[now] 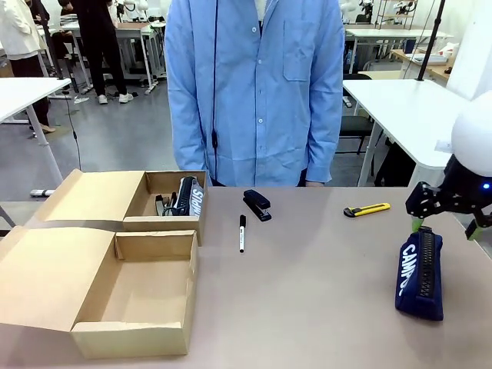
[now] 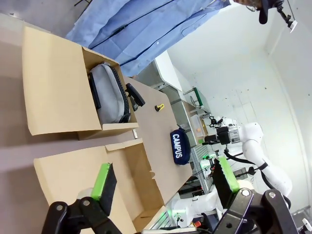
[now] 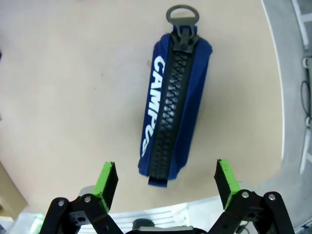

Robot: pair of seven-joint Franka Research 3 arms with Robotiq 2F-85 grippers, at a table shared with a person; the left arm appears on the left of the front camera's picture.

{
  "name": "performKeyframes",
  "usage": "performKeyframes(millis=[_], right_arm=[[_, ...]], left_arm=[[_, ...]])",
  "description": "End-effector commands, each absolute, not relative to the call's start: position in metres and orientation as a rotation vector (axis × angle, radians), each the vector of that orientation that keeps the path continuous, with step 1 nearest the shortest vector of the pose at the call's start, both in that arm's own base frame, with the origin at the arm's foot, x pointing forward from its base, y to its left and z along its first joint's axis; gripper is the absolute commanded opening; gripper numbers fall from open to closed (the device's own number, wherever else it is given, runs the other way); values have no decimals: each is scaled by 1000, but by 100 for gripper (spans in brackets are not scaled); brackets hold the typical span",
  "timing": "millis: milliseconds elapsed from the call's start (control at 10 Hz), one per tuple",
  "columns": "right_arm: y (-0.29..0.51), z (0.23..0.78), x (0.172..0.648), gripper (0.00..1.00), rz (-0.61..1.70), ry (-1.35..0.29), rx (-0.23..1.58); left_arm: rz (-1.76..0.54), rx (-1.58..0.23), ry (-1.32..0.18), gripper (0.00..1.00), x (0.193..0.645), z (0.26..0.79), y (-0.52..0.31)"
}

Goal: Place items inside the box.
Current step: Pick up a Pencil pouch or Stapler and place it inside the Mailer Box closest to the robot.

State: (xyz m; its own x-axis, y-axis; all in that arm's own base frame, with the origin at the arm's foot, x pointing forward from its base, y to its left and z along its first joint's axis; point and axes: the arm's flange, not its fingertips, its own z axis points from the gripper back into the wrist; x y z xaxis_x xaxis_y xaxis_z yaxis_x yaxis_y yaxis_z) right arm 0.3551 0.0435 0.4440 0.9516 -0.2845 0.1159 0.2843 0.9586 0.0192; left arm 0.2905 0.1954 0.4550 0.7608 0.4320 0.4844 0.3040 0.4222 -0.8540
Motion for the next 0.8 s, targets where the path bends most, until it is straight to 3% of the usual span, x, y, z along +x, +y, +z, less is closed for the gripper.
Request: performKeyframes(millis=[0, 700], right_arm=[[38, 406, 362, 100, -303, -116, 16], [28, 343, 378, 100, -349, 48, -27]], left_arm=[[76, -1176, -775, 100, 290, 456, 195], [76, -1176, -775, 100, 290, 456, 195]])
